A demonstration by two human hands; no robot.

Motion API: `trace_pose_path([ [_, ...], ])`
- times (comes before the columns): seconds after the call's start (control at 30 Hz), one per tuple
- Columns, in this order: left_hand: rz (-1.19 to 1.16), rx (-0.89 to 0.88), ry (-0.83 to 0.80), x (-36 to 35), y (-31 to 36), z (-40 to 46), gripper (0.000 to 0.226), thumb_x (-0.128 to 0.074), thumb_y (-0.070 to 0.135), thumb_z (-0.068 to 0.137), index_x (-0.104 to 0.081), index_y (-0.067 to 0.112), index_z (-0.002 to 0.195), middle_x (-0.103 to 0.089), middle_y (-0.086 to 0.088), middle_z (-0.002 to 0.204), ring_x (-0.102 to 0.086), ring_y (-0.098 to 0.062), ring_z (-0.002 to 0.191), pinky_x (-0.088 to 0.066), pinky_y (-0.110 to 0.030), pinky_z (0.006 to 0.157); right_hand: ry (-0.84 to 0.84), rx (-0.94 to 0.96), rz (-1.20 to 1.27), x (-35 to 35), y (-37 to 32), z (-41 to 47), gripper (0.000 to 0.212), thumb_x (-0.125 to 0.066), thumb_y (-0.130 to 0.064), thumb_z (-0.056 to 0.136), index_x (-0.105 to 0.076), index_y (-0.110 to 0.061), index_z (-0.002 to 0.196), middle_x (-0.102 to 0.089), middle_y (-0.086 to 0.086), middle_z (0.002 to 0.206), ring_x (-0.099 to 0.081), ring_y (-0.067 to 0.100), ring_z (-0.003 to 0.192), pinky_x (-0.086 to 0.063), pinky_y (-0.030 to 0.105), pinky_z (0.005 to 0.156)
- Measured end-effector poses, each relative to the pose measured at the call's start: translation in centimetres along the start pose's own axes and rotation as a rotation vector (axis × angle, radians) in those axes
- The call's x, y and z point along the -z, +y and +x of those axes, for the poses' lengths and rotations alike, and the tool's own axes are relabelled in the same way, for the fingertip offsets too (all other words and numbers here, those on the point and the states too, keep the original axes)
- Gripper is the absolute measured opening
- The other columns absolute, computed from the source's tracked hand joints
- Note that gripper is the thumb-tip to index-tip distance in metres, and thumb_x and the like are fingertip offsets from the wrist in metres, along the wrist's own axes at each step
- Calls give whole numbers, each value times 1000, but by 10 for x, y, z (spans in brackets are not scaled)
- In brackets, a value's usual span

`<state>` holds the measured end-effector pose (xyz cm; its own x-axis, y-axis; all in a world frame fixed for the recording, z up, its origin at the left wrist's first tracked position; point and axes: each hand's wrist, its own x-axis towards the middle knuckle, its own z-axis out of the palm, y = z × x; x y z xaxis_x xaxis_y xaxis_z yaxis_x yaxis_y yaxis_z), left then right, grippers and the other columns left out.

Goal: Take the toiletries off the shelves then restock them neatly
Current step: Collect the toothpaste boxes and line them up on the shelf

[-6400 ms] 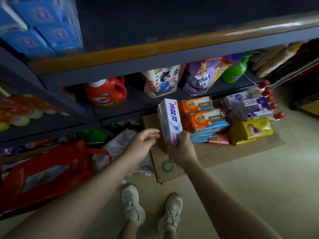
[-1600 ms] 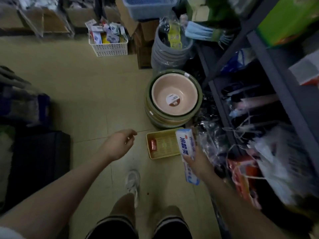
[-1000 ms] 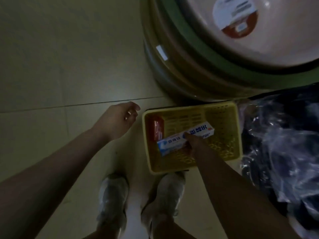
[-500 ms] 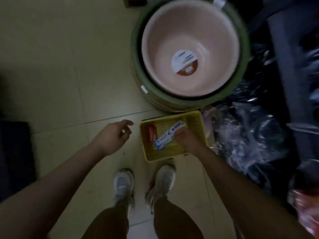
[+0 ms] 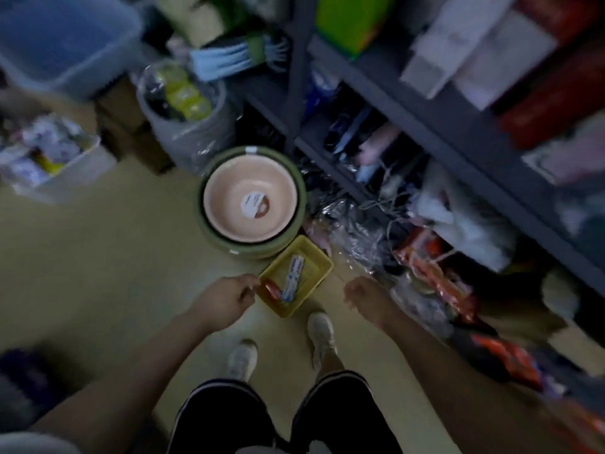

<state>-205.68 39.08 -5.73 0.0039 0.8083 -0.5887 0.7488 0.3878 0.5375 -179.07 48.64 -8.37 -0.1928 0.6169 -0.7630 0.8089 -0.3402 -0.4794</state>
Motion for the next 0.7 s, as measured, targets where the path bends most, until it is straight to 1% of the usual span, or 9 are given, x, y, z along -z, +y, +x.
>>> trace_pose_path([
  [0.07,101,-123,-67,17,22,11,42,-40,35,91,-58,10,119,-67,-8,105,-61,-26,101,-42,-27,83,155,-84,132,2,30,-31,10,-54,-19,89,-59,-11,84,-66,13,87,-63,27,77,-50,37,75],
  [0.13,223,-228,-93,25,51,18,30,-46,24,94,-59,9,116,-66,-10,106,-61,-28,101,-43,-30,84,280,-190,321,-1,61,-71,9,-55,-10,88,-58,-7,80,-64,17,85,-60,25,68,-47,35,68],
  [0.2,343,-367,-122,22,88,25,25,-49,22,93,-60,14,114,-68,-9,103,-63,-28,94,-48,-35,80,381,-282,486,-7,96,-112,16,-53,-1,87,-56,-8,74,-60,19,81,-55,26,68,-44,33,64],
  [0.27,386,-456,-203,2,132,23,24,-49,22,93,-58,22,115,-67,-1,103,-63,-22,89,-51,-36,78,463,-350,598,-20,135,-157,17,-50,4,88,-54,-7,75,-55,13,75,-52,25,68,-41,29,59],
  [0.33,420,-545,-260,-35,177,14,25,-49,20,94,-57,23,117,-65,5,99,-64,-18,84,-52,-37,75,533,-434,678,-37,172,-202,13,-49,3,90,-53,-6,81,-52,7,73,-49,18,64,-40,24,55],
  [0.43,472,-743,-381,-114,241,-9,26,-49,18,93,-56,19,119,-65,2,101,-62,-16,88,-49,-31,77,643,-535,801,-67,234,-268,16,-51,-3,89,-54,-11,75,-56,4,71,-54,21,67,-47,34,63],
  [0.5,546,-881,-494,-175,282,-36,25,-49,19,94,-56,18,117,-65,1,99,-61,-17,89,-45,-28,74,704,-617,855,-88,268,-318,10,-51,-10,89,-57,-13,81,-61,4,77,-59,22,72,-45,31,65],
  [0.6,610,-1039,-611,-265,338,-86,23,-51,18,92,-59,17,114,-64,0,91,-62,-22,89,-43,-27,72,813,-692,978,-114,320,-383,10,-50,-11,89,-55,-14,81,-63,8,84,-59,23,72,-42,27,64],
  [0.7,707,-1217,-655,-344,386,-138,25,-52,18,92,-61,16,115,-66,-3,102,-61,-19,94,-42,-25,76,904,-775,1079,-132,375,-437,9,-48,-11,90,-57,-11,88,-62,9,87,-58,22,72,-41,26,60],
])
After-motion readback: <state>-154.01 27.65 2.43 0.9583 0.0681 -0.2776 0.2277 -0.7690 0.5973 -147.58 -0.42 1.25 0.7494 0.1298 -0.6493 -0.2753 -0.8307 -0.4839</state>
